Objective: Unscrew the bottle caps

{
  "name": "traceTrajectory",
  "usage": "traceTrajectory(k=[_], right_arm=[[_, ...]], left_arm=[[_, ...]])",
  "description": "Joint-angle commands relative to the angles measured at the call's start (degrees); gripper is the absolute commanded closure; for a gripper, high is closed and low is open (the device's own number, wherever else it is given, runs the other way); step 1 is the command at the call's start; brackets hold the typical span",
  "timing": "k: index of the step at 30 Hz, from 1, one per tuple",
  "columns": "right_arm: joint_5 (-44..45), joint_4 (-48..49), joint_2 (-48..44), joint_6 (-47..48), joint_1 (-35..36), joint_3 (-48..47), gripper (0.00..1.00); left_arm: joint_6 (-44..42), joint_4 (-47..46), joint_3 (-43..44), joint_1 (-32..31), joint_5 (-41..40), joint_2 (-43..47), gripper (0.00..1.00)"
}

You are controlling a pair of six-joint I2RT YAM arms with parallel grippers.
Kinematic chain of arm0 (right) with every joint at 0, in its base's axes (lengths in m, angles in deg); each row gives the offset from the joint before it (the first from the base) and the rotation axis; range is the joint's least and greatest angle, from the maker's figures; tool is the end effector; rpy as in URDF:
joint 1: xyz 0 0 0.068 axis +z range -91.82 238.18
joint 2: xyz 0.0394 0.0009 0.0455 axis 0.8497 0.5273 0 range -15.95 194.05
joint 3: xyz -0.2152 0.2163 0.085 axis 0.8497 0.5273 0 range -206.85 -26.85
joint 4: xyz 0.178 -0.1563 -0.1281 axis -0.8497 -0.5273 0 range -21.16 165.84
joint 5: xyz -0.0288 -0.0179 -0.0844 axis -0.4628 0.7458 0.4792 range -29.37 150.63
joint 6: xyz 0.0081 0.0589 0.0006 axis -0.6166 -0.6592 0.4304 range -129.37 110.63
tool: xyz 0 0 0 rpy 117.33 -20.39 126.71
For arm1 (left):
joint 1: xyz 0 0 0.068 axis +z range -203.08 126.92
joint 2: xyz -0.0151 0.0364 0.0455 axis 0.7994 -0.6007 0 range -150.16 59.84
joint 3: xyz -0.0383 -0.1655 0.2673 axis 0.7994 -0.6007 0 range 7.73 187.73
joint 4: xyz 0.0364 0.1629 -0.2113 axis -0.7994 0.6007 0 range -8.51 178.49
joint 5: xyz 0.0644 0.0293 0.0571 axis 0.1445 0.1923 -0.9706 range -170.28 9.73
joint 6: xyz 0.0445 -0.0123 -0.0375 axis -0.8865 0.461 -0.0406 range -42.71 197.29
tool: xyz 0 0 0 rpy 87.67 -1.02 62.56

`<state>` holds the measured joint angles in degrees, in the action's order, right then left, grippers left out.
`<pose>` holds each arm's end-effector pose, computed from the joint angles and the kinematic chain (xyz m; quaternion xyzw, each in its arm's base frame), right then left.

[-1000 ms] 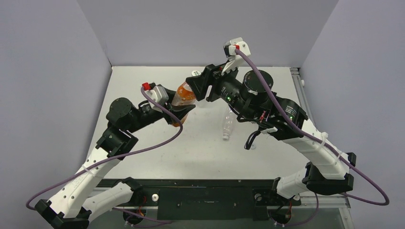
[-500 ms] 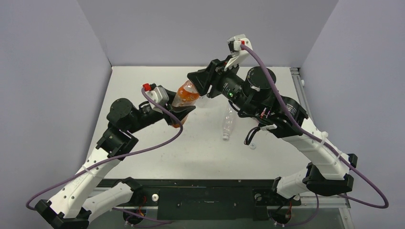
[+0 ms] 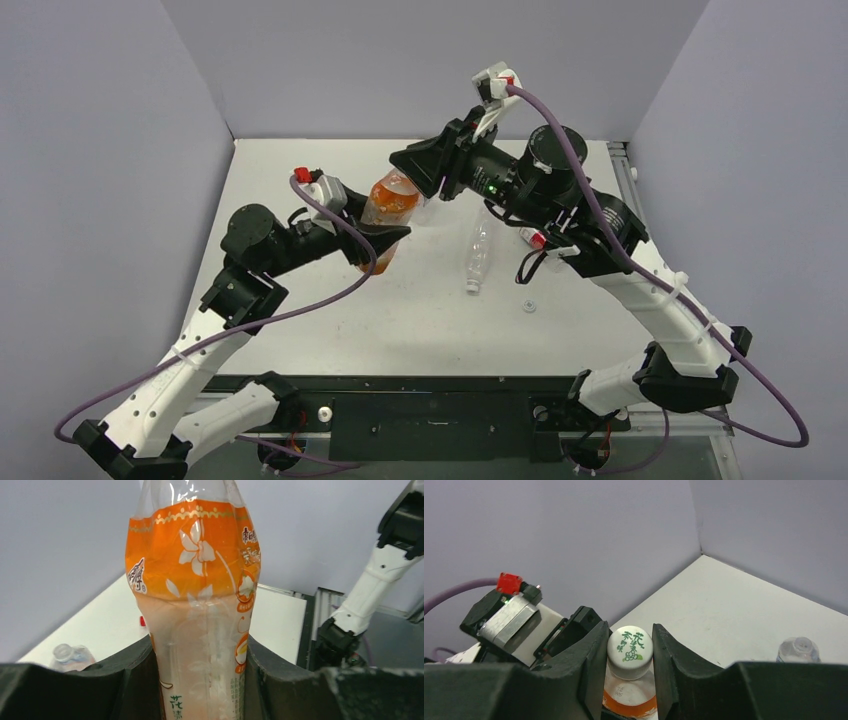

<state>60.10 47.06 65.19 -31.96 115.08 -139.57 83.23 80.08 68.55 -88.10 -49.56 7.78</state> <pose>0.1494 0.2300 0.6086 -0.2066 0.6579 0.4656 0.5547 0.1354 -0.1221 0.4749 0.3520 0.5479 -0.4179 0.6334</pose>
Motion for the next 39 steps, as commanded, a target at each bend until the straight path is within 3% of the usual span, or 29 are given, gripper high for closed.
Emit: traceTrajectory(k=[1,6,9,12,14,15,17,22,25,33,39], right_arm=[[-23.19,9.10,-3.82,1.06,-2.44,4.68,1.00],[-37.22,21.01,-6.08,-4.32,-4.34,10.10,1.00],[-38.27,21.30,-6.20,-4.74,-4.79,11.14,1.00],[-33.67,18.24,-6.39,-3.56,-5.20,11.15,0.99],[-26.65,14.81,-6.59,-2.15,-5.21,10.02,0.81],[-24.00,12.61,-6.78,-1.78,-5.17,9.14,0.60],[-14.18,9.76,-7.25,-0.83,-4.80,7.91,0.41],[1.98,2.85,-5.17,0.80,-1.49,1.71,0.23],[9.28,-6.57,-0.44,-1.26,-0.81,-6.02,0.21],[16.87,-11.94,5.84,-2.12,3.38,-12.27,0.19],[16.55,-11.12,7.57,-4.31,3.95,-10.34,0.29]], left_arm=[[8.66,-3.62,4.18,-0.11,11.26,0.15,0.99],[16.52,-5.40,5.50,-0.13,21.88,0.28,0.99],[16.80,-5.94,4.68,-0.09,23.68,0.64,0.98],[13.57,-5.22,4.24,-0.04,22.96,0.45,0.98],[10.60,-4.23,3.93,-0.04,20.18,0.23,0.98],[9.36,-3.43,3.62,-0.04,17.47,0.16,0.98],[5.84,-2.38,2.98,-0.04,12.07,0.01,0.97],[-4.25,-1.07,0.98,-0.09,1.63,-0.62,0.92],[-10.90,-0.37,0.00,-0.35,-2.79,-0.76,0.91],[-12.82,0.03,-0.61,-0.39,-9.50,-1.63,0.92],[-11.66,-1.28,-0.77,-0.39,-8.48,-1.86,0.91]])
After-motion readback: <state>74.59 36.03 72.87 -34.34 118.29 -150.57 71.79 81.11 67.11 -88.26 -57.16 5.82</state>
